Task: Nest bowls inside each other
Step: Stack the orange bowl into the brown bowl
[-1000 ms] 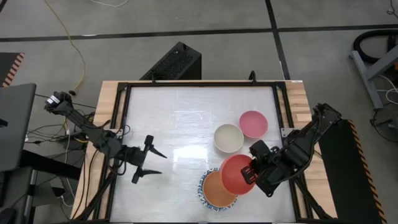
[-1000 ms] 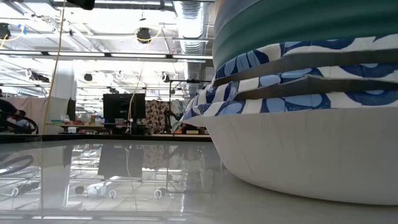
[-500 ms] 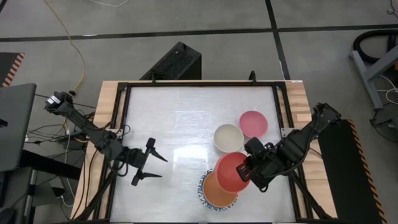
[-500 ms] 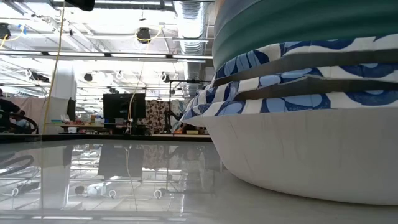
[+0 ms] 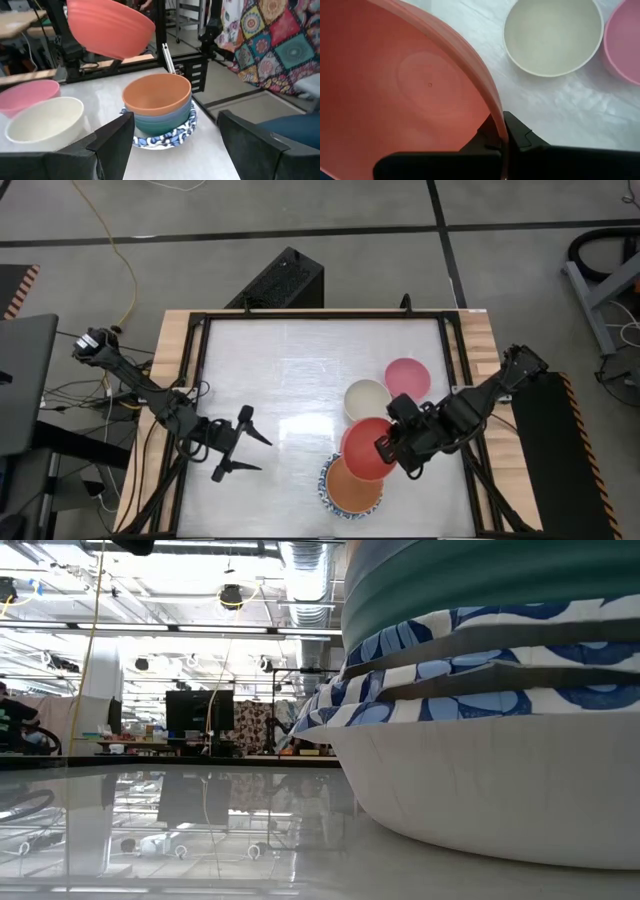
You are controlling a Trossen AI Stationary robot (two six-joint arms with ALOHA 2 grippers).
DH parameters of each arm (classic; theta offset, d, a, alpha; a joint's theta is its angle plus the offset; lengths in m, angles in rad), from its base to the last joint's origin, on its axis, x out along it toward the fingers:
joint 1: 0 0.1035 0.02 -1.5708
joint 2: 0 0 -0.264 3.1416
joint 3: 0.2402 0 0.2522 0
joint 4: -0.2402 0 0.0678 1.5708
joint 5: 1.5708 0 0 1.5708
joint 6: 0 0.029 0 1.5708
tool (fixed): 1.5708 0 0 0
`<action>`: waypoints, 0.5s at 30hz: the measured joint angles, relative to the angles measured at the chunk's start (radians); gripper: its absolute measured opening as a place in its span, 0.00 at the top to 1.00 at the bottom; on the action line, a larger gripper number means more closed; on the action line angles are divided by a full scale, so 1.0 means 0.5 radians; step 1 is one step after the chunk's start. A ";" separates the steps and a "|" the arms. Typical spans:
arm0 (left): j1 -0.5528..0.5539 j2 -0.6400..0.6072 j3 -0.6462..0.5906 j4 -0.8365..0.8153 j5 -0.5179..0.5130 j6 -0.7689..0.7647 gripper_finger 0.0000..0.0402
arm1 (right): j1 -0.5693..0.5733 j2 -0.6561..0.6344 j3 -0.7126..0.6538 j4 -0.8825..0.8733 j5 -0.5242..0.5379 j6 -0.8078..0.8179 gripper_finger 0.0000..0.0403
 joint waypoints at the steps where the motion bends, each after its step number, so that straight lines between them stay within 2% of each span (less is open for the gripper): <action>1: 0.000 0.000 0.000 -0.001 0.021 -0.027 0.30 | -0.008 0.000 0.000 0.007 -0.001 -0.003 0.97; 6: 0.000 0.000 0.000 -0.006 0.097 -0.085 0.30 | -0.014 0.000 0.000 0.048 -0.011 -0.034 0.97; 15: 0.001 0.000 0.001 -0.090 0.089 -0.187 0.30 | -0.014 0.025 0.000 0.041 -0.002 0.012 0.97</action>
